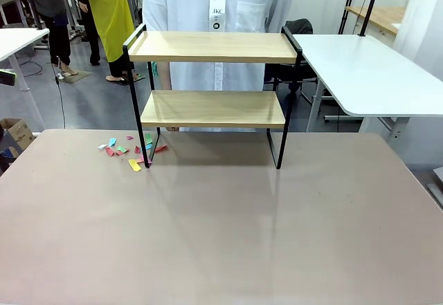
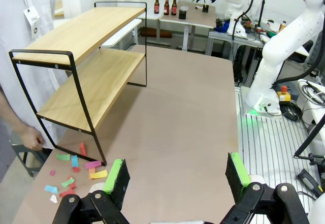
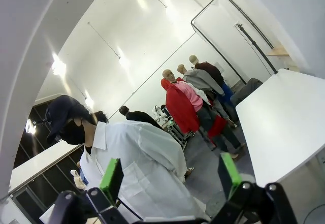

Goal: Clean the shelf.
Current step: Hand the Duster back to the human.

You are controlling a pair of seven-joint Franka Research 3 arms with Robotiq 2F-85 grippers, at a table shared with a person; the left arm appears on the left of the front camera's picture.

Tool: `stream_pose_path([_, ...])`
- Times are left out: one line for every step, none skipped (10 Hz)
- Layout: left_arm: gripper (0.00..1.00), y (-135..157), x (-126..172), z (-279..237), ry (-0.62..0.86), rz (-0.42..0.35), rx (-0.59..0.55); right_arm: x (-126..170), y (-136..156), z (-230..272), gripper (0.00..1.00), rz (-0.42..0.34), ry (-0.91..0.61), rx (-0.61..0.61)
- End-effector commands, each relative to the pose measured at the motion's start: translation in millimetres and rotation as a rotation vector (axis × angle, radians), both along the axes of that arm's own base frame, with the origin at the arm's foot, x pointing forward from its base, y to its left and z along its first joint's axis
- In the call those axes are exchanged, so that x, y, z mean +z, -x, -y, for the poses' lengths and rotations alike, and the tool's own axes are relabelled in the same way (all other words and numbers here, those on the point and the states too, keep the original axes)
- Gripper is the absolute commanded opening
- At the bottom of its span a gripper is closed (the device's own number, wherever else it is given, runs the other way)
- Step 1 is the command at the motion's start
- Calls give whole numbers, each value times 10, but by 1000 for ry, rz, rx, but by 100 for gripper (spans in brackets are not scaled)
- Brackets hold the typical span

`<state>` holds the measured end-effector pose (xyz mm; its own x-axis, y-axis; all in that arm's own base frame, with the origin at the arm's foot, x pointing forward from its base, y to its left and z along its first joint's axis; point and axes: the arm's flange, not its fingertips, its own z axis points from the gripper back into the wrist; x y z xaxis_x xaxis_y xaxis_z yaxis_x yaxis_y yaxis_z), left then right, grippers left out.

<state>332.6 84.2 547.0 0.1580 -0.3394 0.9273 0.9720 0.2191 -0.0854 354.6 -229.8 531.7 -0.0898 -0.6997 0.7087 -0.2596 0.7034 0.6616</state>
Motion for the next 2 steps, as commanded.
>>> stream_pose_path([100, -7, 15, 10, 29, 27, -6, 2, 29, -15, 100, -2, 22, -8])
stream_pose_path([100, -7, 15, 10, 29, 27, -6, 2, 29, -15, 100, -2, 22, -8])
